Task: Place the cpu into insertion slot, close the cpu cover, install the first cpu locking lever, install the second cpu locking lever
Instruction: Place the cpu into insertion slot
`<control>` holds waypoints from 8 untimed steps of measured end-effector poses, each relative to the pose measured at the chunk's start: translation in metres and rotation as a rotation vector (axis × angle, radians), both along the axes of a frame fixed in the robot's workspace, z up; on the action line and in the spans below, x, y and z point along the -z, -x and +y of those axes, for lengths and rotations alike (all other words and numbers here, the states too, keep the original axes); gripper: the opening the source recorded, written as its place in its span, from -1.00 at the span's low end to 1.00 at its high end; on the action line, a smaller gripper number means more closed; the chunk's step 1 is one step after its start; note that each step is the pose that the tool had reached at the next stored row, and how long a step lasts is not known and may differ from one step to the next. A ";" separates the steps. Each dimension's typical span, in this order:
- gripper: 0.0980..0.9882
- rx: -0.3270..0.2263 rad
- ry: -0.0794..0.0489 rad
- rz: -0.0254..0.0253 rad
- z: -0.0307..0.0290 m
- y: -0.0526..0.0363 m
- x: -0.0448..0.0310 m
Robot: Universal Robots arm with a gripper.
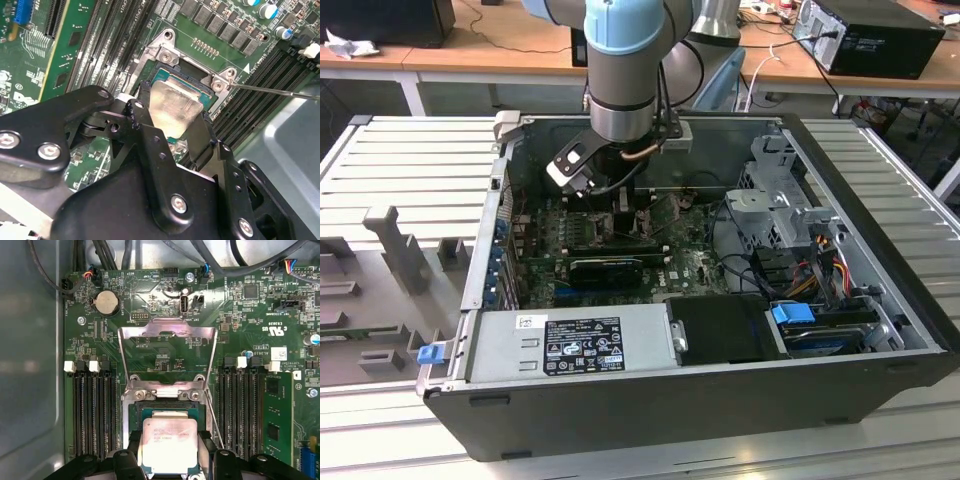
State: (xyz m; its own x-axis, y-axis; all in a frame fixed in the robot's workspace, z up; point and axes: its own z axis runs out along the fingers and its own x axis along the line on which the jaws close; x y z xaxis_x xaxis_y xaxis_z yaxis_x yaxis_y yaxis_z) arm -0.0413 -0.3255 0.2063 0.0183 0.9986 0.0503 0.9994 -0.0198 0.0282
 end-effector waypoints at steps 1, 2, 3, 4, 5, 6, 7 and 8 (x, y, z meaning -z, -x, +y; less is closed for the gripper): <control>-0.03 0.000 0.000 0.0000 0.0007 0.0000 0.0011; -0.03 0.000 0.000 0.0000 0.0011 0.0000 0.0018; -0.03 0.000 0.000 0.0000 0.0014 0.0000 0.0023; -0.03 0.000 0.000 0.0000 0.0017 0.0000 0.0029; -0.03 0.000 0.000 -0.0001 0.0019 -0.0001 0.0034; -0.03 0.000 0.000 0.0000 0.0020 0.0000 0.0045; -0.03 0.000 0.000 0.0000 0.0020 0.0000 0.0048; -0.03 0.000 0.000 0.0001 0.0020 0.0000 0.0049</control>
